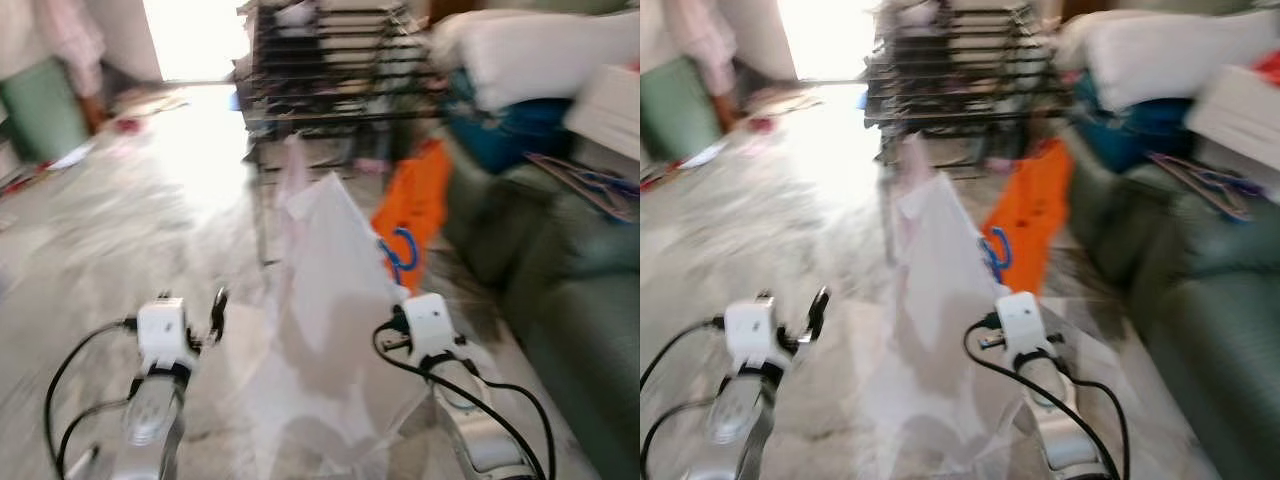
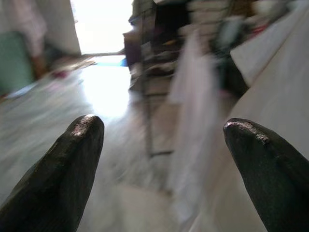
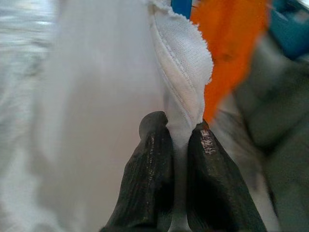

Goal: Hang hanger

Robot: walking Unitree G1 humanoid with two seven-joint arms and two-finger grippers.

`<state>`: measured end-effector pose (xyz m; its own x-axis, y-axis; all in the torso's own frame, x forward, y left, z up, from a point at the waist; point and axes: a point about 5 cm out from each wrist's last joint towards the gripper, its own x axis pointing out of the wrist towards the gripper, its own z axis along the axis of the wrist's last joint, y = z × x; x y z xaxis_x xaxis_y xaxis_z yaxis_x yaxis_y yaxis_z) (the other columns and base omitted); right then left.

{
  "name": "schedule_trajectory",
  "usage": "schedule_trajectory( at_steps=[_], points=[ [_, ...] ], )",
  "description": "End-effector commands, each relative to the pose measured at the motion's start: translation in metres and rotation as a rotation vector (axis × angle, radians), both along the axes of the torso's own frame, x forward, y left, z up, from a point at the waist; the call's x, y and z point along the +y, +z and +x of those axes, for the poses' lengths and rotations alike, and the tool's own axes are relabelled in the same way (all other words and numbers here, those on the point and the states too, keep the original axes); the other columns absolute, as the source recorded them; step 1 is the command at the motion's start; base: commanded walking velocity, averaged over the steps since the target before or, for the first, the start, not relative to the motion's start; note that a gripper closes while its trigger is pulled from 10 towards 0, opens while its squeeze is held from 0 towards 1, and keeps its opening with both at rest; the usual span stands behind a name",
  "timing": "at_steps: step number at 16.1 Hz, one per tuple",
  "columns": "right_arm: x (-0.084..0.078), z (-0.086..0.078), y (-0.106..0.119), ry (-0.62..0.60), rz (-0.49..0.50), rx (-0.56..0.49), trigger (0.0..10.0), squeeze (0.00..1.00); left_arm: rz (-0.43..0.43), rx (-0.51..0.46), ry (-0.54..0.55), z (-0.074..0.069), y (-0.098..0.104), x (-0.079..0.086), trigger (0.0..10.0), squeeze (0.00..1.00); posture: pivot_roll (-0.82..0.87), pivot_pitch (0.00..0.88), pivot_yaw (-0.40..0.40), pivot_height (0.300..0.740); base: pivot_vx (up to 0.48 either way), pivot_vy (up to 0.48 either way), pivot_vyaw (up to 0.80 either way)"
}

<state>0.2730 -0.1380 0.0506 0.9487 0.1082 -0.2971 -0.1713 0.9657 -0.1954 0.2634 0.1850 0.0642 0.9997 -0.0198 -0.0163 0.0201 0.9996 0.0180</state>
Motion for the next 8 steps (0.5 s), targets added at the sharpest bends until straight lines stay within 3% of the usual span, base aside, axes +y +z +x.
schedule_trajectory(
  at_steps=[1,6,8],
  points=[
    [-0.0012,0.0034,0.0077,-0.025,0.006,-0.046,10.0,0.00,0.009,0.021,-0.029,0.0031,-0.0020,-0.0043,10.0,0.00,-0.16,0.000,0.027,0.740,0.292,0.000,0.00],
    [-0.0037,0.0006,0.0072,-0.041,0.010,-0.046,10.0,0.00,0.003,0.022,-0.053,0.0071,-0.0009,-0.0070,10.0,0.00,-0.17,0.000,0.049,0.740,0.386,0.000,0.00],
    [-0.0047,0.0033,0.0071,-0.038,0.011,-0.036,10.0,0.00,0.002,0.027,-0.065,0.0072,-0.0016,-0.0088,10.0,0.00,-0.18,0.000,0.053,0.740,0.407,0.251,0.00]
  ],
)
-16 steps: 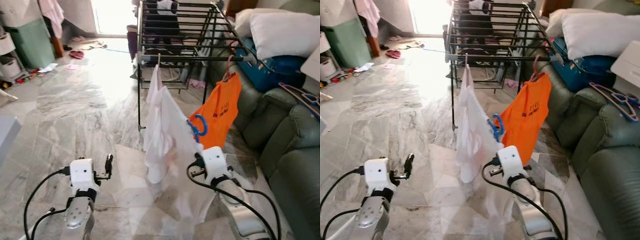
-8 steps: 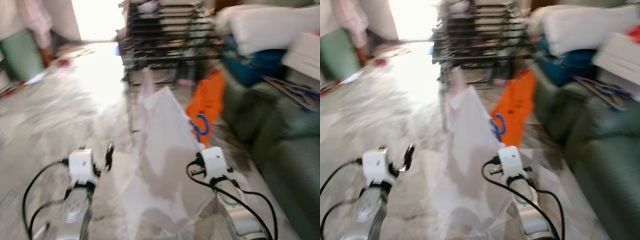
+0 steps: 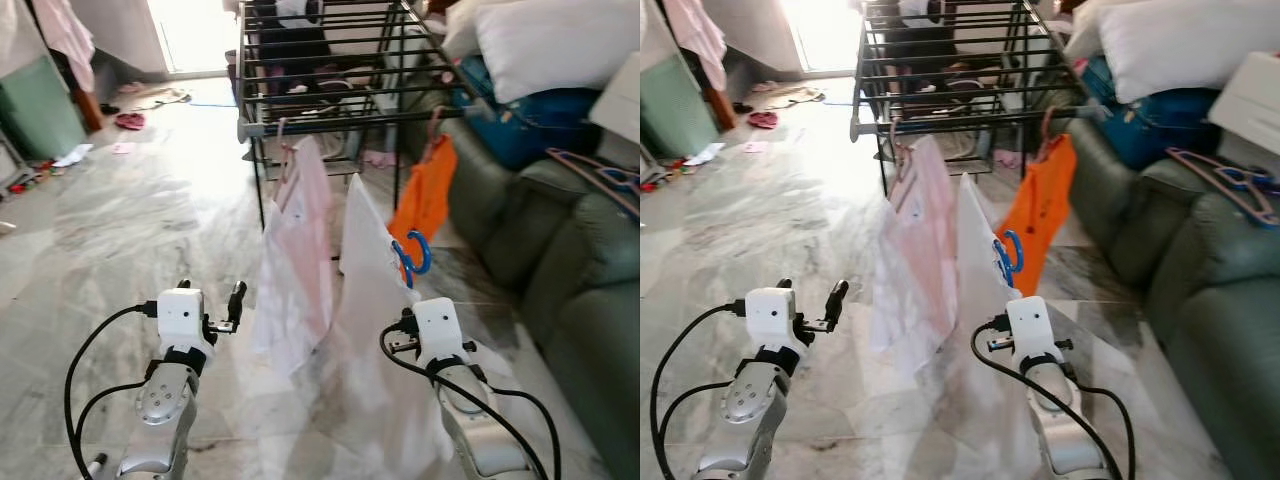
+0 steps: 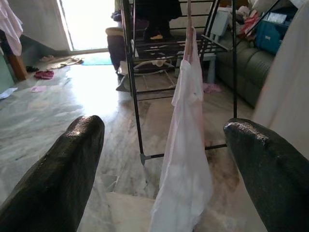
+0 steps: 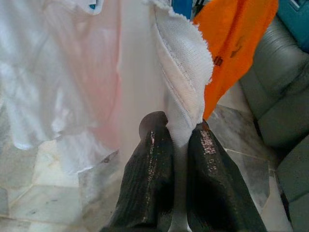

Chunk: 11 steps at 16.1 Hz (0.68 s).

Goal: Hang hanger

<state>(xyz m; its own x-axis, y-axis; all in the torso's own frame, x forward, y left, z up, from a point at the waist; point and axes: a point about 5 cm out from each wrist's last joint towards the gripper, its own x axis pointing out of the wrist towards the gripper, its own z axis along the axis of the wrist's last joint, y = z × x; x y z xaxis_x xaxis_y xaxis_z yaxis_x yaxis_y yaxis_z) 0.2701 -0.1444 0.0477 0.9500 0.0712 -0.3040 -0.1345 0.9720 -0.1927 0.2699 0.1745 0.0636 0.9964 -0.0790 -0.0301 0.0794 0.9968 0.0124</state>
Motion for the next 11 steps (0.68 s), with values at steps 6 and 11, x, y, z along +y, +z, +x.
schedule_trajectory(
  at_steps=[6,11],
  points=[
    [0.002,0.014,0.012,-0.043,0.039,-0.021,10.0,0.00,0.002,0.018,-0.016,0.001,-0.003,-0.001,10.0,0.00,-0.18,0.000,0.047,0.740,0.409,0.249,0.00],
    [0.002,0.019,0.010,-0.076,0.064,0.014,10.0,0.00,-0.002,0.025,-0.027,-0.001,-0.006,-0.005,10.0,0.00,-0.18,0.000,0.046,0.740,0.409,0.250,0.00]
  ],
)
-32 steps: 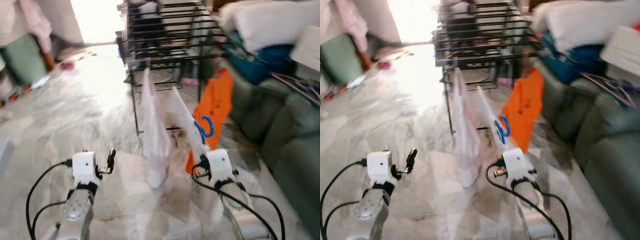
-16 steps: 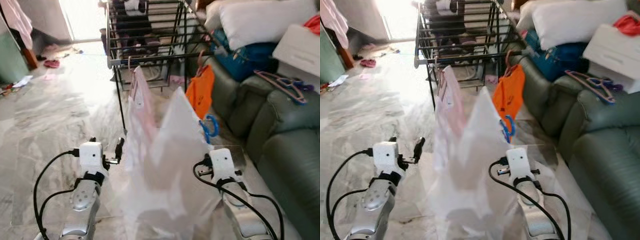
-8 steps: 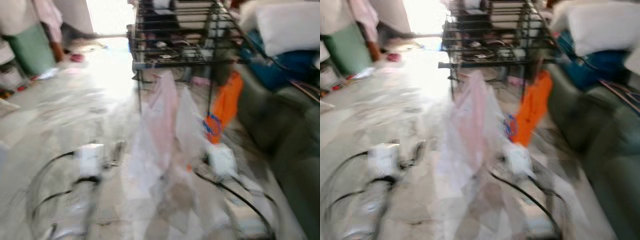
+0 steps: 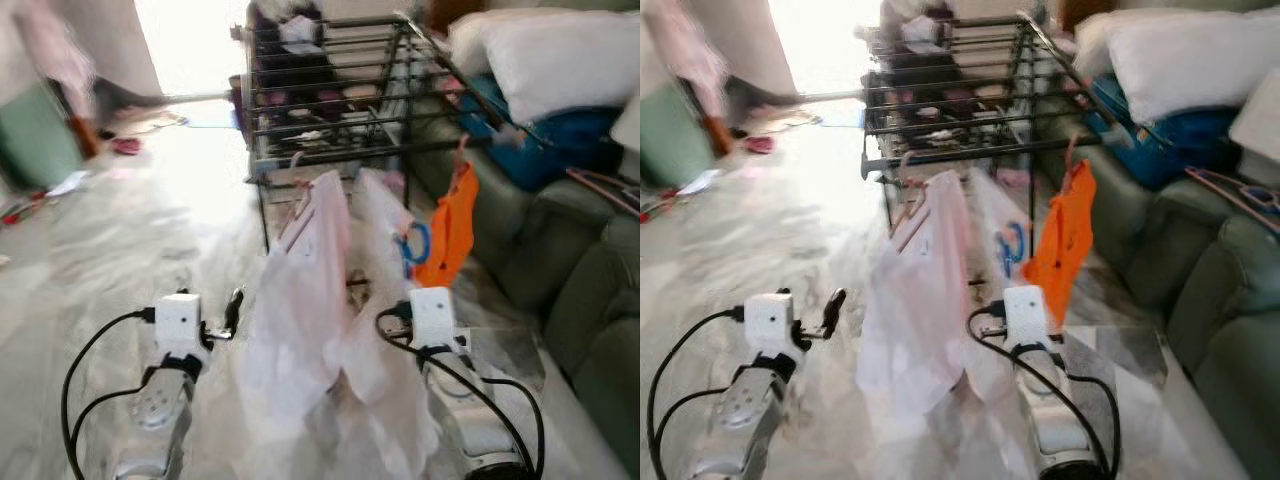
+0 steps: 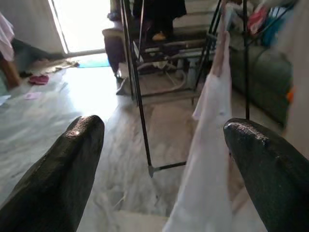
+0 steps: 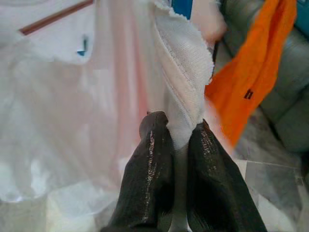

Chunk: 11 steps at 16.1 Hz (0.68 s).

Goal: Hang hanger

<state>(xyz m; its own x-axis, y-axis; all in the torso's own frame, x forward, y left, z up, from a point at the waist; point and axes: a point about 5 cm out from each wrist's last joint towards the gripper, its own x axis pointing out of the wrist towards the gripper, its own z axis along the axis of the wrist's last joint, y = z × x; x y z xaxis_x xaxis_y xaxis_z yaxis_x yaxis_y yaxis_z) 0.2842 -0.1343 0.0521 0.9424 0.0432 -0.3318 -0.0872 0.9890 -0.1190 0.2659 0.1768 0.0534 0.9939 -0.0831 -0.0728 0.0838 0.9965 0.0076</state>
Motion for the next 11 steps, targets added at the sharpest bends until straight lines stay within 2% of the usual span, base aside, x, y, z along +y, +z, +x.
schedule_trajectory(
  at_steps=[1,4,7,11],
  points=[
    [-0.009,0.007,0.005,-0.039,0.005,0.002,10.0,0.00,0.000,-0.014,-0.028,0.003,0.004,-0.008,10.0,0.00,-0.18,0.000,0.047,0.740,0.409,0.251,0.00],
    [-0.012,0.011,0.003,-0.092,0.036,0.032,10.0,0.00,0.003,-0.009,-0.039,0.003,0.003,-0.009,10.0,0.00,-0.18,0.000,0.049,0.740,0.410,0.249,0.00],
    [-0.017,0.012,-0.001,-0.117,0.002,0.075,10.0,0.00,0.007,-0.003,-0.046,0.004,0.002,-0.010,10.0,0.00,-0.17,0.000,0.045,0.740,0.419,0.000,0.00],
    [-0.022,0.015,-0.004,-0.145,0.026,0.111,10.0,0.00,-0.002,0.023,-0.059,0.001,-0.003,-0.012,10.0,0.00,-0.17,0.000,0.040,0.740,0.373,0.000,0.00]
  ],
)
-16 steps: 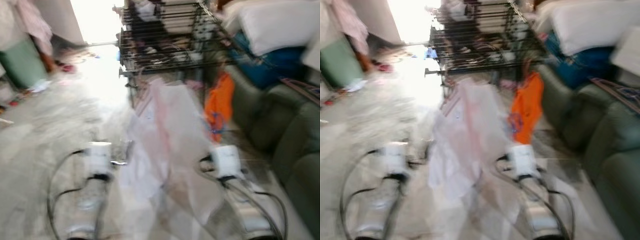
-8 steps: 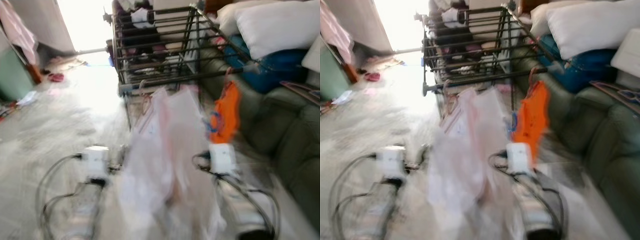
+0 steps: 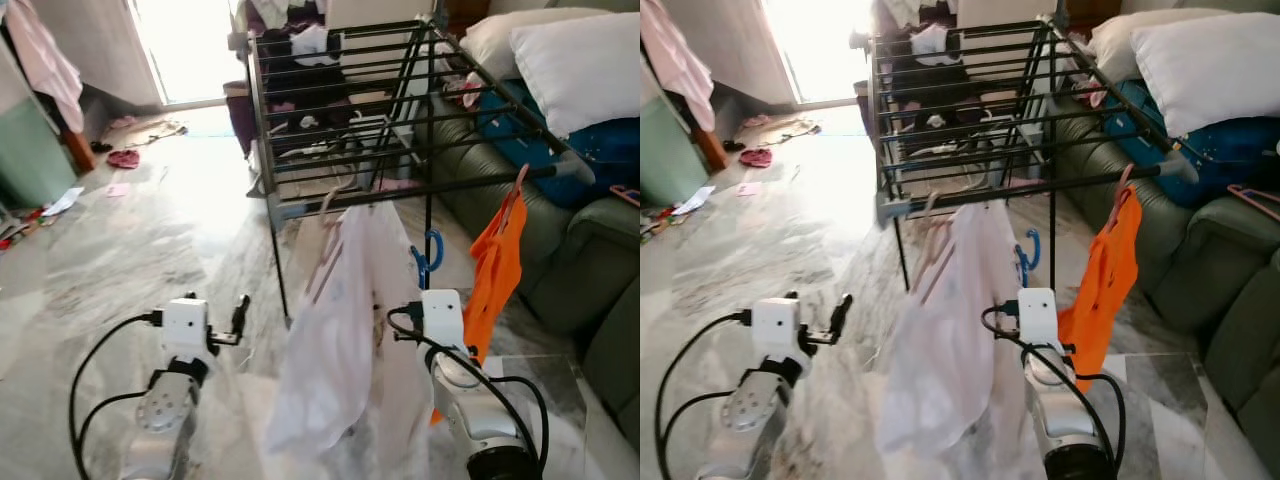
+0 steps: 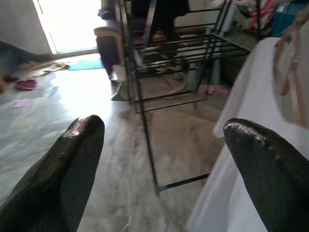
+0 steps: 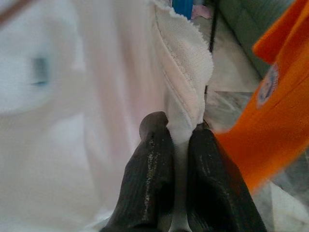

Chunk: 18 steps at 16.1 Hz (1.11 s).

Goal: Hang hanger

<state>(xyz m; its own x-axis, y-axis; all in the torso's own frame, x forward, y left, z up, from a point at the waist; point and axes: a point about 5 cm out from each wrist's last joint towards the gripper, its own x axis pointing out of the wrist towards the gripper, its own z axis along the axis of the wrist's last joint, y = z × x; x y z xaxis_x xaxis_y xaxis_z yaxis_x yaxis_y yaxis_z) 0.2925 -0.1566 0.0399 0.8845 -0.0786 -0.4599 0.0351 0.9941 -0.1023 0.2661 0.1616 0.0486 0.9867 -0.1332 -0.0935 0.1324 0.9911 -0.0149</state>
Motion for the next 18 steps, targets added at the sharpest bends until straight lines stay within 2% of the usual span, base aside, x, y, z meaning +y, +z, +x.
schedule_trajectory(
  at_steps=[1,3,7,10,11,13,15,18],
  points=[
    [-0.001,0.007,0.009,-0.021,0.005,-0.035,10.0,0.00,0.011,0.010,-0.017,0.000,0.000,0.002,10.0,0.00,-0.17,0.000,0.038,0.740,0.000,0.000,0.00],
    [-0.005,0.008,0.011,-0.058,0.000,-0.047,10.0,0.00,-0.006,0.027,-0.063,-0.005,-0.004,-0.003,10.0,0.00,-0.17,0.000,0.039,0.740,0.000,0.000,0.00],
    [-0.009,0.011,0.016,-0.025,-0.026,-0.061,10.0,0.00,-0.011,0.023,-0.134,-0.012,-0.004,-0.010,10.0,0.00,-0.17,0.000,0.038,0.740,0.000,0.000,0.00],
    [-0.016,0.017,0.025,-0.020,-0.029,-0.075,10.0,0.00,0.003,-0.019,-0.279,-0.024,0.004,-0.016,10.0,0.00,-0.16,0.000,0.038,0.740,0.000,0.000,0.00],
    [-0.018,0.018,0.026,-0.022,-0.030,-0.076,10.0,0.00,0.002,-0.025,-0.297,-0.025,0.005,-0.017,10.0,0.00,-0.16,0.000,0.039,0.740,0.000,0.000,0.00],
    [-0.024,0.029,0.036,-0.015,-0.039,-0.086,10.0,0.00,-0.023,-0.030,-0.374,-0.026,0.009,-0.021,10.0,0.00,-0.16,0.000,0.041,0.740,0.000,0.000,0.00],
    [-0.028,0.043,0.052,-0.001,-0.039,-0.124,10.0,0.00,0.006,-0.039,-0.434,-0.028,0.012,-0.024,10.0,0.00,-0.16,0.000,0.042,0.740,0.000,0.000,0.00],
    [-0.028,0.053,0.057,0.010,-0.033,-0.100,10.0,0.00,0.010,-0.038,-0.430,-0.029,0.012,-0.023,10.0,0.00,-0.16,0.000,0.044,0.740,0.000,0.000,0.00]
  ],
)
